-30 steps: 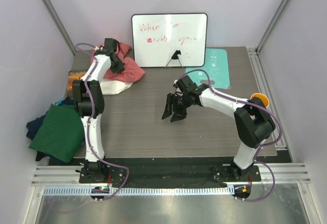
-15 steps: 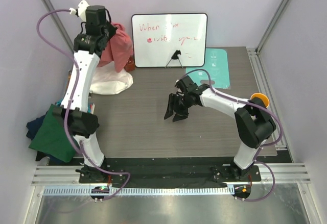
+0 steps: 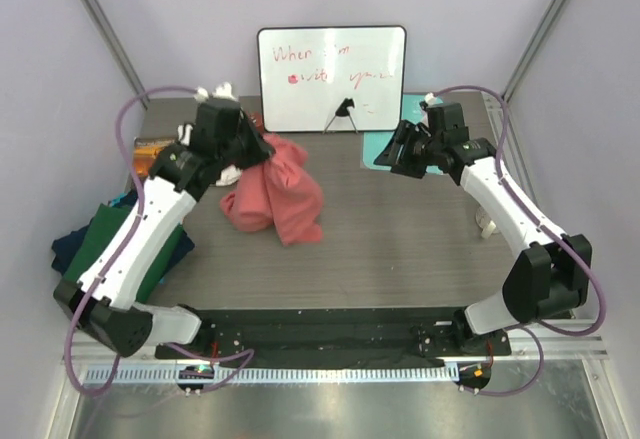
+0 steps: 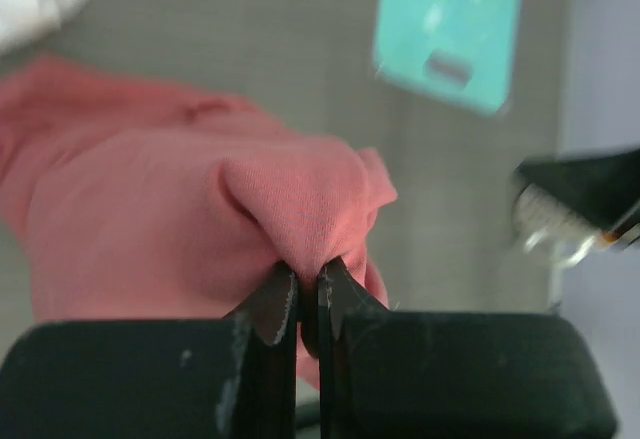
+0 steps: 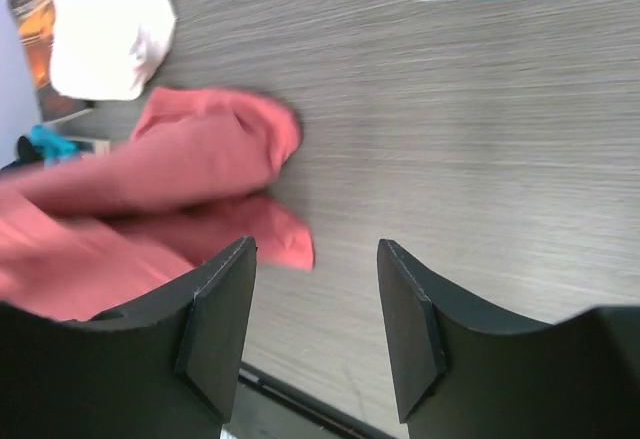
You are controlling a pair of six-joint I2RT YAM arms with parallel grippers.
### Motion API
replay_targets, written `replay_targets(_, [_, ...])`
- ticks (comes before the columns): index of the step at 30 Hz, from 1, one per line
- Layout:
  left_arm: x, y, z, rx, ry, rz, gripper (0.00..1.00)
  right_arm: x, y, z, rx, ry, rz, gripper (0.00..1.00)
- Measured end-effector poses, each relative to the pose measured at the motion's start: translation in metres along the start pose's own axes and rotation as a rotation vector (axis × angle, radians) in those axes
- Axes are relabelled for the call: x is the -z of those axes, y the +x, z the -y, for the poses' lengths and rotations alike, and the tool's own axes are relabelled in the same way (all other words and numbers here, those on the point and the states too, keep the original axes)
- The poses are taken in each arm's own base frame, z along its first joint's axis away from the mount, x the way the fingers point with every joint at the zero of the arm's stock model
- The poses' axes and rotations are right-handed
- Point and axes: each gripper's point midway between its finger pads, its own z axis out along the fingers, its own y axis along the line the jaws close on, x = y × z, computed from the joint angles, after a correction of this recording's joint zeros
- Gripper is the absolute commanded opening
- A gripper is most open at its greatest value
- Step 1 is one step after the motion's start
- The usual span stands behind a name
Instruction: Fold and stack the t-shirts
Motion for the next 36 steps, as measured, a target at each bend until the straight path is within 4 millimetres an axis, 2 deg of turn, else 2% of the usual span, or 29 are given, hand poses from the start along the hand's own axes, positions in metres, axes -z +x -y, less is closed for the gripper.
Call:
replay_targets(3, [-0.004,0.071,-0.026,-0.035,-0.074,-0.163,0.00,-0.007,-0.005,0.020,-0.013,0.033,-0.011,0.57])
replay_targets(5, [-0.002,0.117,-0.054,-0.056,-0.162,-0.265,0.00,-0.015,0.004,0.025,-0.015,0.033,-0.048,0.57])
replay_targets(6, [0.002,0.137,-0.068,-0.064,-0.206,-0.310,0.04,-0.017,0.011,0.028,-0.020,0.035,-0.066,0.58])
replay_targets(7, [0.009,0.154,-0.084,-0.071,-0.261,-0.351,0.14,-0.019,0.018,0.032,-0.026,0.039,-0.086,0.60])
replay_targets(9, [0.020,0.169,-0.111,-0.069,-0.368,-0.387,0.41,-0.022,0.034,0.040,-0.043,0.048,-0.123,0.62])
replay_targets(11, [0.027,0.173,-0.126,-0.081,-0.441,-0.407,0.41,-0.024,0.050,0.049,-0.060,0.060,-0.159,0.63])
replay_targets(13, [0.031,0.173,-0.134,-0.088,-0.510,-0.429,0.46,-0.024,0.067,0.057,-0.080,0.065,-0.194,0.64])
replay_targets(14, [0.030,0.172,-0.135,-0.097,-0.533,-0.439,0.57,-0.023,0.074,0.059,-0.090,0.064,-0.205,0.64])
replay_targets(15, [0.028,0.170,-0.135,-0.106,-0.555,-0.446,0.62,-0.023,0.080,0.061,-0.102,0.059,-0.216,0.64])
replay_targets(17, [0.023,0.164,-0.131,-0.118,-0.563,-0.437,0.66,-0.024,0.086,0.059,-0.114,0.040,-0.223,0.64])
replay_targets(19, [0.021,0.153,-0.126,-0.120,-0.555,-0.400,0.66,-0.027,0.089,0.055,-0.109,0.031,-0.225,0.65])
replay_targets(22, [0.019,0.141,-0.121,-0.133,-0.541,-0.361,0.66,-0.040,0.099,0.040,-0.074,0.007,-0.261,0.65])
replay_targets(26, [0.009,0.131,-0.118,-0.155,-0.550,-0.344,0.66,-0.070,0.112,0.008,-0.018,-0.027,-0.333,0.66])
replay_targets(29, [-0.008,0.131,-0.117,-0.188,-0.561,-0.370,0.66,-0.091,0.117,-0.009,0.005,-0.045,-0.368,0.68])
replay_targets(33, [-0.028,0.133,-0.116,-0.241,-0.572,-0.414,0.66,-0.126,0.122,-0.013,0.025,-0.018,-0.413,0.67])
replay_targets(36, [-0.034,0.141,-0.122,-0.264,-0.582,-0.446,0.66,-0.157,0.132,-0.007,0.057,0.039,-0.460,0.68])
